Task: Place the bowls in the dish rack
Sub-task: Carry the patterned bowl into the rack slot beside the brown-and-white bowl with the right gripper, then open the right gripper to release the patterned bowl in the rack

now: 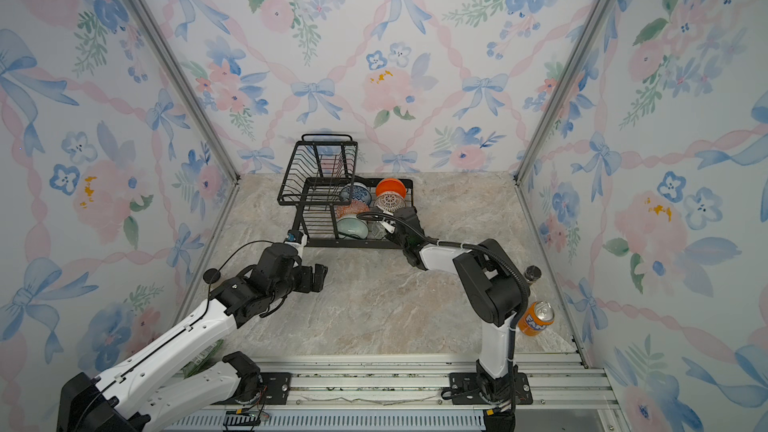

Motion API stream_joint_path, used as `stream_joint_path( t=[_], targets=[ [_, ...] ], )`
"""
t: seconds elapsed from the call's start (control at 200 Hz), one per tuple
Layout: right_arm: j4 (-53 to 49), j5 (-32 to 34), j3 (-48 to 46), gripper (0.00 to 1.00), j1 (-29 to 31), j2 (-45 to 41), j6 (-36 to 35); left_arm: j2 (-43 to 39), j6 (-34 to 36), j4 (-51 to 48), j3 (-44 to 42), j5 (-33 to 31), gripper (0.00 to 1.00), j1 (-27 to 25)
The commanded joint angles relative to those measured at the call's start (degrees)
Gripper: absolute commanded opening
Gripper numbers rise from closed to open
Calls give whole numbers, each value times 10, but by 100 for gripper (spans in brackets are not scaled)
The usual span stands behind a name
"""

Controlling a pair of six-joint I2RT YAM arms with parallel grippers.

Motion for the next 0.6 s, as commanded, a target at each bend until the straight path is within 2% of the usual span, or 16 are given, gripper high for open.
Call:
stream_joint_path(
  t=[0.0, 0.075, 0.145, 0.595],
  targets=[
    [-23, -11, 16, 57, 1, -16, 6, -6, 0, -9, -8, 4, 98, 4],
    [-21, -8, 14, 89, 0, -22, 8, -6, 1, -9, -7, 4, 98, 5],
    [-21, -9, 13, 99, -2, -28, 13, -6, 2, -9, -7, 4, 98, 5],
    [-66, -38, 15, 97, -11, -65, 35, -6, 6, -9, -4, 2, 98, 8]
  ],
)
